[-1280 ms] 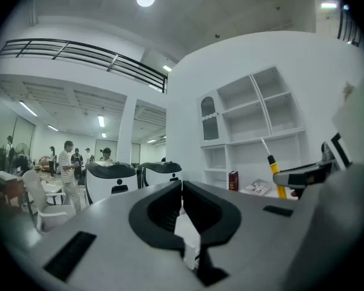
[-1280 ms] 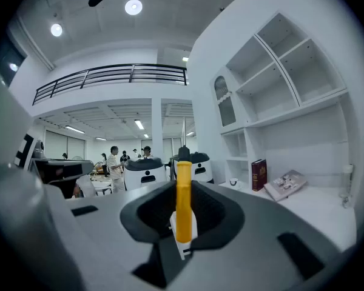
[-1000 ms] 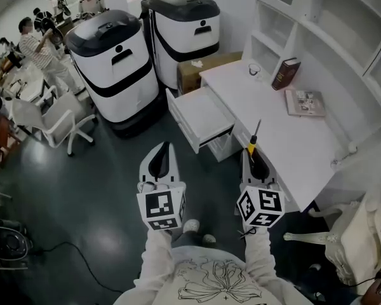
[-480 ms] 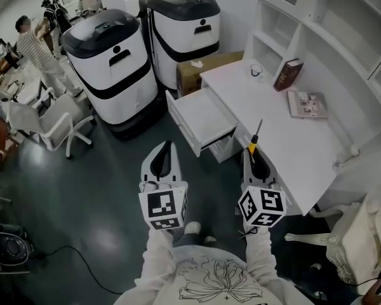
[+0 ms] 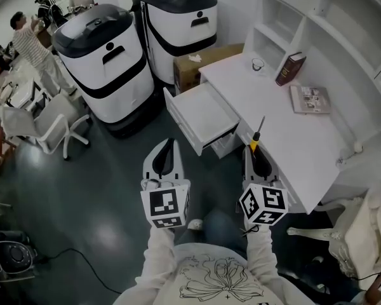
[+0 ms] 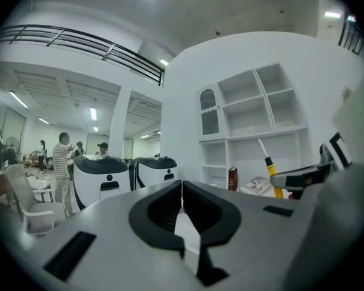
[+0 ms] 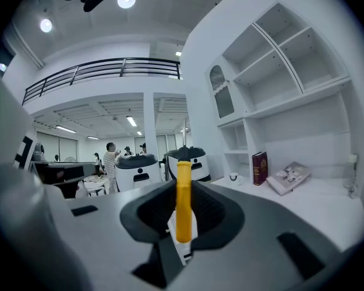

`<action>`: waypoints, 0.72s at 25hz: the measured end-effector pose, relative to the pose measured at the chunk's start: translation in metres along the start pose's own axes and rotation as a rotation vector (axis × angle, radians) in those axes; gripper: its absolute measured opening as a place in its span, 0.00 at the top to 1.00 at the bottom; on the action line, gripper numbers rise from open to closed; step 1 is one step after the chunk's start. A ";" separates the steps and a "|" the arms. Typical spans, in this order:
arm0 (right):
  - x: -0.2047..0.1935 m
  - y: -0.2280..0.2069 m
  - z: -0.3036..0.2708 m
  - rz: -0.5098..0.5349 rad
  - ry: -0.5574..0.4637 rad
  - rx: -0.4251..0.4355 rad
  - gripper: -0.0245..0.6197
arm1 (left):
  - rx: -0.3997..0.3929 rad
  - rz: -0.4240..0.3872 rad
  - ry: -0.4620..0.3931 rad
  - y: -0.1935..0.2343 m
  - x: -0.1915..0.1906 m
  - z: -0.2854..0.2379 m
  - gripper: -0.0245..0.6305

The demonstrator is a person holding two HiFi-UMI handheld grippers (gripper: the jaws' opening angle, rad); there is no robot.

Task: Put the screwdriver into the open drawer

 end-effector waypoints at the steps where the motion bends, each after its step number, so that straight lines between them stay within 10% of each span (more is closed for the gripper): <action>1: -0.001 0.000 -0.004 0.000 0.006 -0.001 0.85 | -0.001 0.002 0.004 0.001 -0.002 -0.004 0.95; 18: 0.010 -0.036 -0.146 -0.021 0.085 0.047 0.85 | 0.053 0.021 0.073 0.021 -0.020 -0.131 0.95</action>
Point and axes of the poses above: the fingertips, and each gripper's own axes: z backward along the fingers, y to its left, x out of its top, the point moved 9 cm from there along z, backward along the fingers, and after that the axes turned 14 degrees about -z, right-handed, at the moved point
